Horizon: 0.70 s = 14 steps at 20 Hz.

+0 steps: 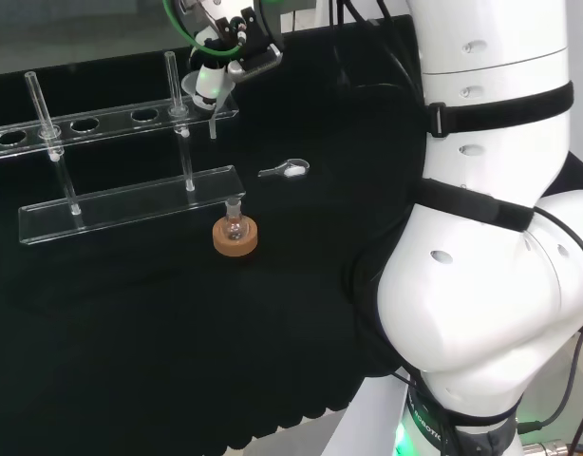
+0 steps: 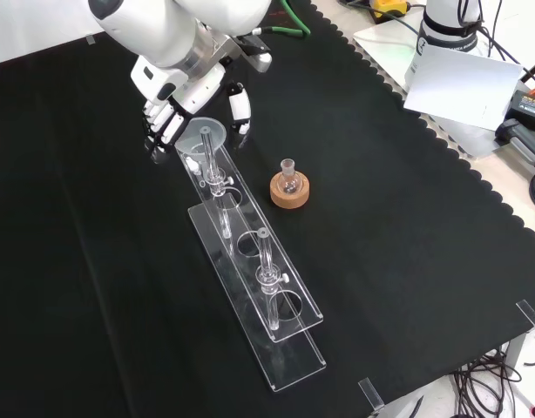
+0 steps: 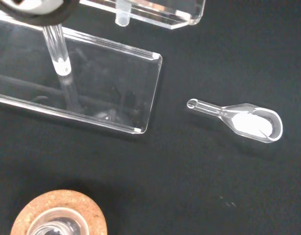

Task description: Pick up the funnel from the transparent funnel stand.

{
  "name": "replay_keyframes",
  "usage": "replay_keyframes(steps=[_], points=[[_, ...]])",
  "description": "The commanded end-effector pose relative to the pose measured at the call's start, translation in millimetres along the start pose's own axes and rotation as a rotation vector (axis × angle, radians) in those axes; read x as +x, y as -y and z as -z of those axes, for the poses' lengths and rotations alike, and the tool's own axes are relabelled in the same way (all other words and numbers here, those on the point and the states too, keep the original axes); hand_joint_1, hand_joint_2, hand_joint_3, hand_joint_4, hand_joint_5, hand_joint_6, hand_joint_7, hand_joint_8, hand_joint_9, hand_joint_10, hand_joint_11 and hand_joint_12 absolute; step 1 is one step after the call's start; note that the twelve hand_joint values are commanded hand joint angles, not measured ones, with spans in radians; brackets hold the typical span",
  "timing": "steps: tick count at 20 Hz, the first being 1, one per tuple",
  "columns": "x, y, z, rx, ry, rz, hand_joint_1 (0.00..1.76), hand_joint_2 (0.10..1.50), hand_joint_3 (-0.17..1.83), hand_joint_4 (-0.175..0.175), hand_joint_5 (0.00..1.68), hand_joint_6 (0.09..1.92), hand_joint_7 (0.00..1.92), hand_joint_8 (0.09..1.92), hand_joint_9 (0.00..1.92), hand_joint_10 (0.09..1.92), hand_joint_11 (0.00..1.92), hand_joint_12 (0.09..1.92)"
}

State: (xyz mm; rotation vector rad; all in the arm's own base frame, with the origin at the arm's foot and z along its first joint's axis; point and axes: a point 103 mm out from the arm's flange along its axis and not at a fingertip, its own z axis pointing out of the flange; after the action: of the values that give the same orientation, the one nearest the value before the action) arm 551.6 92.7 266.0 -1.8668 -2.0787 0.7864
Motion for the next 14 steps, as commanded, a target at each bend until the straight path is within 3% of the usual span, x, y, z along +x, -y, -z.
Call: replay_keyframes(steps=[1, 6, 9, 11, 14], points=[[-2, -1, -1, -0.022, 0.017, -0.015, 0.74, 0.58, 0.59, 0.052, 0.20, 0.09, 0.03, 0.63, 0.30, 0.79, 0.16, 1.60], [-4, 2, 1, -0.076, 0.028, -0.054, 0.81, 0.62, 0.64, 0.017, 0.40, 0.09, 0.28, 0.70, 0.60, 0.64, 0.27, 1.53], [-4, 6, 5, -0.149, 0.047, -0.077, 0.85, 0.65, 0.66, 0.006, 0.61, 0.13, 0.46, 0.70, 0.74, 0.57, 0.35, 1.46], [-4, 10, 10, -0.195, 0.062, -0.083, 0.87, 0.68, 0.67, 0.005, 0.70, 0.29, 0.56, 0.68, 0.82, 0.52, 0.40, 1.43], [-4, 18, 18, -0.229, 0.067, -0.081, 0.89, 0.69, 0.69, 0.007, 0.70, 0.60, 0.66, 0.69, 0.90, 0.47, 0.45, 1.39]])
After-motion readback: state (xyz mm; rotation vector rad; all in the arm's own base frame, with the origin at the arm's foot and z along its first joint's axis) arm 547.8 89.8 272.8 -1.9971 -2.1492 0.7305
